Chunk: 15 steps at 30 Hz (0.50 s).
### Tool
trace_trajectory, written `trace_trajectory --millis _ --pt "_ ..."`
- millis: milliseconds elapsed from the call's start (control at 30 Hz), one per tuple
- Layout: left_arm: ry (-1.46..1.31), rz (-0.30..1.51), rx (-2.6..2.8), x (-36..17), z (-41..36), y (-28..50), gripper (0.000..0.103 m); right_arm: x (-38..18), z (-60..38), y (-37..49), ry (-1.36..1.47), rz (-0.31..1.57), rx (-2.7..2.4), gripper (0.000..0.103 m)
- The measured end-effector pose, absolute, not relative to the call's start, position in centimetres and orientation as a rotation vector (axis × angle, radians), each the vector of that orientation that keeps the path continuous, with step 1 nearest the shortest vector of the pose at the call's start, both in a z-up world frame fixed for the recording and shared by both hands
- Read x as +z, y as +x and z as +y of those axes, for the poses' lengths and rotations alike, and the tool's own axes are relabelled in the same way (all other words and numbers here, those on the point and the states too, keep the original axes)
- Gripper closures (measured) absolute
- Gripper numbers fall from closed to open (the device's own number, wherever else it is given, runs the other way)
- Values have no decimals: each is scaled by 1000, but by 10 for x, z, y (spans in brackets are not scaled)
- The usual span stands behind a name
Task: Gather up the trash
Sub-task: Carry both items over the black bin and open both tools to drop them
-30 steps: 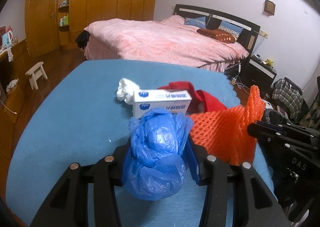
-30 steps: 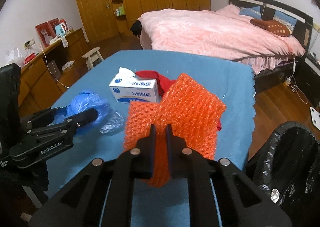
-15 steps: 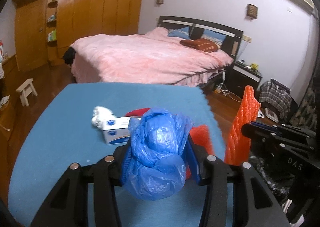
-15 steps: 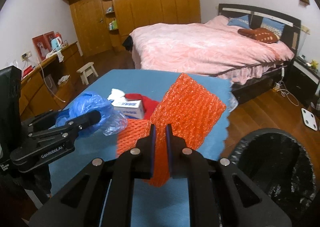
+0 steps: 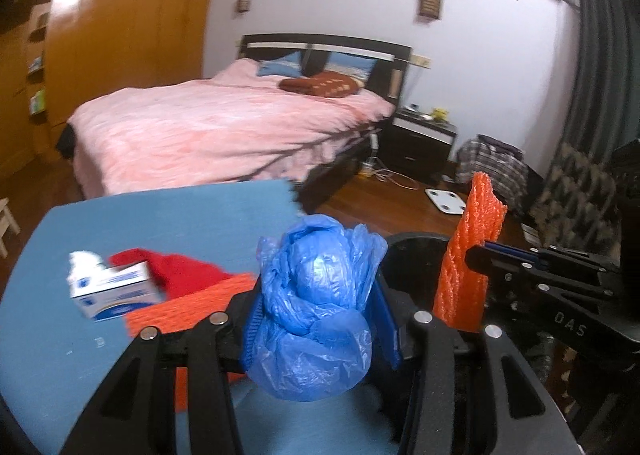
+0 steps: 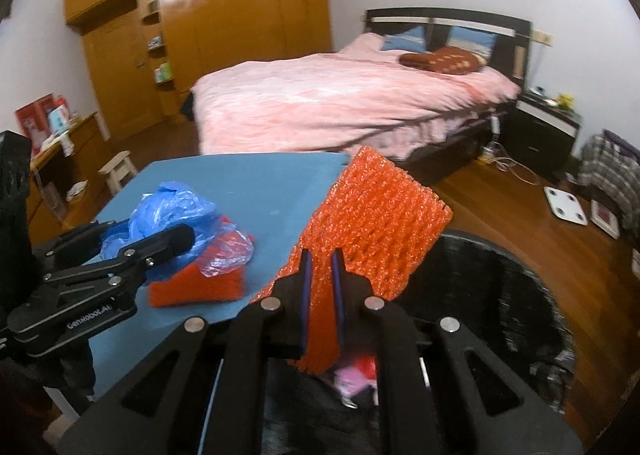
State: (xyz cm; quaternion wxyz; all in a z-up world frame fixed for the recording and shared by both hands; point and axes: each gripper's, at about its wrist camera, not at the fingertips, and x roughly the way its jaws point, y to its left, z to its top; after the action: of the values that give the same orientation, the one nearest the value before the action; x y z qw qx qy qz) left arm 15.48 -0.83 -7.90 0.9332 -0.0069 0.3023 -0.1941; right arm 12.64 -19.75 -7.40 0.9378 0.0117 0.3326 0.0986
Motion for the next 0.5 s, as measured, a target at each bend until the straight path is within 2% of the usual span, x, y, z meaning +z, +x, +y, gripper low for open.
trace_trajectory --millis 500 --pt "47 649 -571 -100 -127 171 56 -113 -308 109 100 735 -1 91"
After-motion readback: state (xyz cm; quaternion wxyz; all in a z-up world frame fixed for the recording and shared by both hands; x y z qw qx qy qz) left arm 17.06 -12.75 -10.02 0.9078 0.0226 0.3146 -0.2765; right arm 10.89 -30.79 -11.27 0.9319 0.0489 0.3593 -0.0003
